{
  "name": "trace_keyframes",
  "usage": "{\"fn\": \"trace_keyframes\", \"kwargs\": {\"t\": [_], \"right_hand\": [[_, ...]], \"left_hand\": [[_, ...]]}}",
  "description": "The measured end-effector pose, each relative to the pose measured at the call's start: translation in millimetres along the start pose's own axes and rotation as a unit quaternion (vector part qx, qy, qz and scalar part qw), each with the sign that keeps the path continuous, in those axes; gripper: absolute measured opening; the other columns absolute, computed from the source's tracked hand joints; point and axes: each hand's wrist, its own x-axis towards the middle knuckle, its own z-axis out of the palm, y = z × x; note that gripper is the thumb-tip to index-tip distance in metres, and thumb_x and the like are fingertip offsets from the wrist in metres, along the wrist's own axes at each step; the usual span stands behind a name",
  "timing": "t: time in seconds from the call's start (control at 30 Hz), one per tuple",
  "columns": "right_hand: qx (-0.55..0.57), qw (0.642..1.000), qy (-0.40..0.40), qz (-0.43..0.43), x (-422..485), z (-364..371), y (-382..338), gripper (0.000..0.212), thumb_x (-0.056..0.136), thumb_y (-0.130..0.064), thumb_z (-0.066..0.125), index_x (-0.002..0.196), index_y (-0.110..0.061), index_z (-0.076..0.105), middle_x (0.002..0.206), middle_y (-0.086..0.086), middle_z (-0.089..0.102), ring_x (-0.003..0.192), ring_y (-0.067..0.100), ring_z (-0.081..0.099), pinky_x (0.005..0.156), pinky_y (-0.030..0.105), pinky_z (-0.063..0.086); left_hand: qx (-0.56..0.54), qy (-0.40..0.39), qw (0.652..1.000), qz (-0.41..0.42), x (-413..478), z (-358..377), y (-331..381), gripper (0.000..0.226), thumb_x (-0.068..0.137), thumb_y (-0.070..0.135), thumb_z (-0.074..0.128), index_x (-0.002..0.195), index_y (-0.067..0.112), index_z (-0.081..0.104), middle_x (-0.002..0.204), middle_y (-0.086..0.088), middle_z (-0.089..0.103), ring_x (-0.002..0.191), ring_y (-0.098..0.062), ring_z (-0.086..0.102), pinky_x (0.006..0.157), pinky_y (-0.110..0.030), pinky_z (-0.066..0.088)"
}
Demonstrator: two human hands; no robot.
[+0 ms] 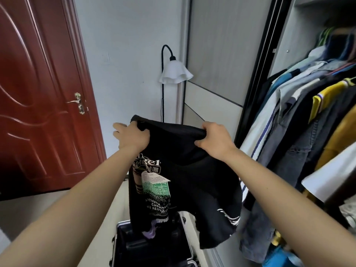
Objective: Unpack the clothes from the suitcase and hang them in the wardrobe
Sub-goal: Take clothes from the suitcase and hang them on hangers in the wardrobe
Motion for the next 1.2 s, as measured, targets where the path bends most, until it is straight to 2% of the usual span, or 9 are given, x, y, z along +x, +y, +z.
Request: {"fn": "trace_keyframes", "kwargs": {"t": [0.13,0.23,0.37,0.57,0.67,0.77,0.87,1.0,1.2], "right_hand": [[-0.329,0.942,-0.039,-0.051,5.2,-13.1,19.9,0.025,0.083,-0.002,0.055,0.106,-0.011,0.056,0.106,0.009,0.056,0.105,0.029,0.055,0.073,0.035,0.041],[-0.396,0.911,-0.051,0.101,2.3,-35.4,41.1,0.031,0.086,-0.016,0.058,0.116,-0.01,0.058,0.121,0.011,0.057,0.112,0.031,0.056,0.078,0.035,0.043],[0.045,0.951,-0.074,0.297,10.2,-56.8,57.4,0.015,0.086,-0.005,0.049,0.085,0.007,0.059,0.075,0.021,0.071,0.066,0.034,0.071,0.064,0.038,0.061],[0.479,0.811,0.021,0.334,14.5,-49.6,47.3,0.019,0.093,0.004,0.041,0.092,-0.002,0.058,0.081,0.013,0.061,0.064,0.024,0.06,0.067,0.035,0.055],[0.386,0.863,0.02,0.325,13.3,-67.9,40.3,0.01,0.087,0.0,0.054,0.096,-0.002,0.058,0.083,0.014,0.061,0.067,0.026,0.06,0.062,0.031,0.053],[0.247,0.927,0.022,0.282,7.4,-87.8,39.0,0.028,0.077,0.006,0.065,0.104,0.005,0.061,0.087,0.012,0.058,0.076,0.026,0.06,0.048,0.019,0.046],[0.036,0.973,0.028,0.225,-2.7,-104.5,56.5,0.032,0.075,0.011,0.06,0.105,0.008,0.067,0.094,0.014,0.06,0.09,0.027,0.058,0.072,0.027,0.047],[-0.208,0.944,-0.052,0.249,-31.7,-124.6,95.3,0.015,0.085,-0.01,0.055,0.098,-0.004,0.06,0.104,0.014,0.061,0.095,0.033,0.061,0.076,0.034,0.051],[-0.095,0.93,-0.095,0.343,-77.6,-179.0,133.8,0.011,0.084,-0.002,0.066,0.08,-0.008,0.059,0.069,0.003,0.058,0.055,0.01,0.055,0.044,0.014,0.044]], "left_hand": [[-0.121,0.09,0.988,0.036,9.7,3.5,5.6,0.022,0.088,0.022,0.062,0.094,0.003,0.069,0.097,-0.014,0.061,0.089,-0.031,0.058,0.073,-0.027,0.039],[-0.15,0.072,0.986,-0.023,15.7,-1.3,7.0,0.028,0.079,0.025,0.067,0.056,0.012,0.057,0.059,-0.007,0.053,0.071,-0.028,0.055,0.065,-0.03,0.044],[-0.083,0.017,0.996,-0.015,7.6,11.7,3.7,0.034,0.069,0.032,0.066,0.056,0.01,0.044,0.054,-0.007,0.048,0.057,-0.027,0.053,0.052,-0.025,0.039],[0.054,-0.239,0.968,0.053,-0.1,32.5,2.9,0.024,0.086,0.0,0.041,0.081,0.021,0.051,0.06,-0.008,0.068,0.073,-0.035,0.071,0.06,-0.021,0.053],[0.013,-0.374,0.927,-0.002,-9.0,35.3,10.9,0.009,0.091,0.002,0.052,0.096,0.001,0.06,0.082,-0.018,0.072,0.079,-0.028,0.073,0.063,-0.027,0.059],[-0.023,-0.412,0.911,-0.023,-11.5,37.2,12.9,0.031,0.081,0.01,0.073,0.107,0.0,0.06,0.093,-0.022,0.071,0.079,-0.024,0.074,0.069,-0.034,0.061],[-0.121,-0.364,0.922,-0.058,-14.4,47.7,19.8,0.045,0.084,0.023,0.074,0.118,0.0,0.055,0.083,-0.023,0.069,0.067,-0.025,0.072,0.056,-0.03,0.06],[-0.353,-0.279,0.886,-0.112,-27.4,57.0,60.4,0.027,0.093,0.018,0.061,0.113,0.001,0.055,0.08,-0.021,0.062,0.051,-0.022,0.068,0.046,-0.029,0.058],[-0.488,-0.334,0.799,-0.107,-68.3,75.0,149.6,0.013,0.095,0.017,0.054,0.082,0.014,0.054,0.078,-0.011,0.061,0.047,-0.017,0.065,0.039,-0.023,0.052]]}}
